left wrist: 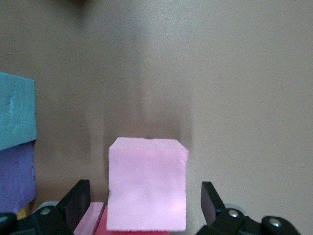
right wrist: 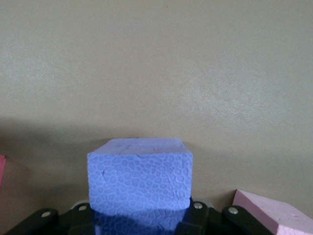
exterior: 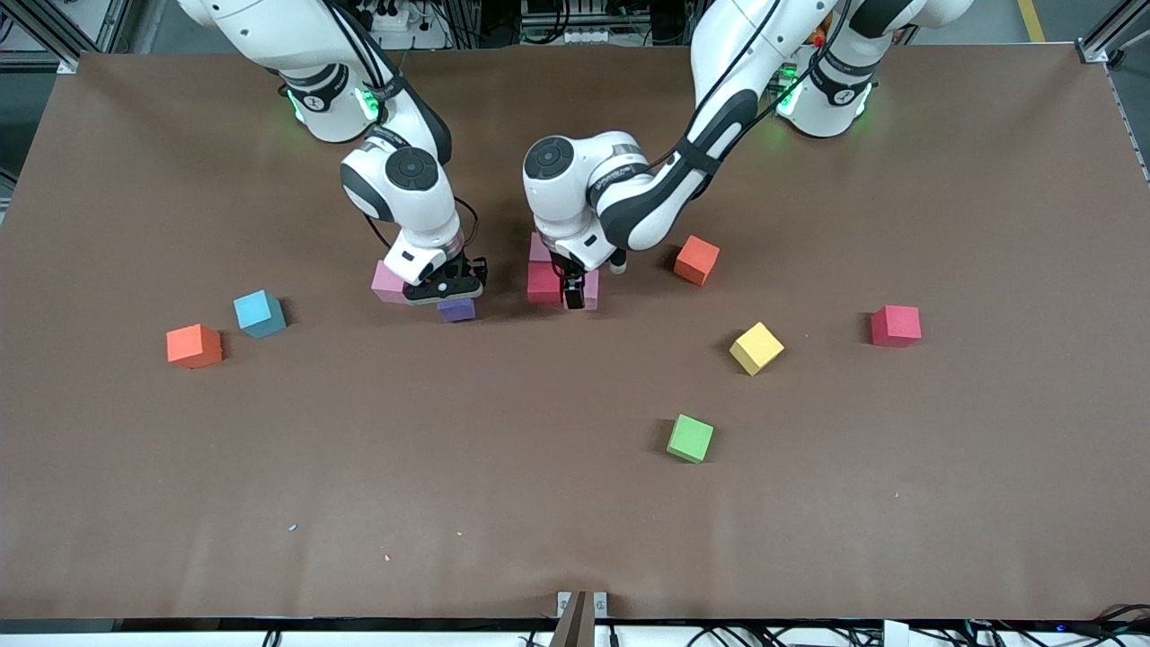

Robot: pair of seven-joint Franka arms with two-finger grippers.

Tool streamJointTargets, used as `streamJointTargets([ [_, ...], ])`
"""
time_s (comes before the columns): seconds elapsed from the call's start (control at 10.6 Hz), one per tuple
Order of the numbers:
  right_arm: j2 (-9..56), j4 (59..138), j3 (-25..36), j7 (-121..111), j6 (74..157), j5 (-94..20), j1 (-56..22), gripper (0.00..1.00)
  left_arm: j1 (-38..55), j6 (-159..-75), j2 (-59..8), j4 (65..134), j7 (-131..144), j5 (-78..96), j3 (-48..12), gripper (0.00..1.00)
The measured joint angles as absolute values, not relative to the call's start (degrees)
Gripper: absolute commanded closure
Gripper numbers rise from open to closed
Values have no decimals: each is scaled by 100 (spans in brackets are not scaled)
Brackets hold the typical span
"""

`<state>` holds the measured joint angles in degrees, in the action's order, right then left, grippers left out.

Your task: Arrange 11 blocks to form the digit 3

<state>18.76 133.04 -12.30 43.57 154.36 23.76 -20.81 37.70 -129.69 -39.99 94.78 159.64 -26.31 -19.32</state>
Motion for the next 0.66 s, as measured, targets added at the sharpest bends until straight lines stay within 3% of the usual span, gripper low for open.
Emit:
streamJointTargets([
  [0.47,1943,12638,-1253,3816,14474,1168,-2160,100,3441,-12641,-3105,9755,15457,-2617,-2152,0],
  [0.66,2044,12419,-1249,3640,14401,804,-2159,100,2679,-12617,-2762,10071,14876,-2585,-2726,0],
])
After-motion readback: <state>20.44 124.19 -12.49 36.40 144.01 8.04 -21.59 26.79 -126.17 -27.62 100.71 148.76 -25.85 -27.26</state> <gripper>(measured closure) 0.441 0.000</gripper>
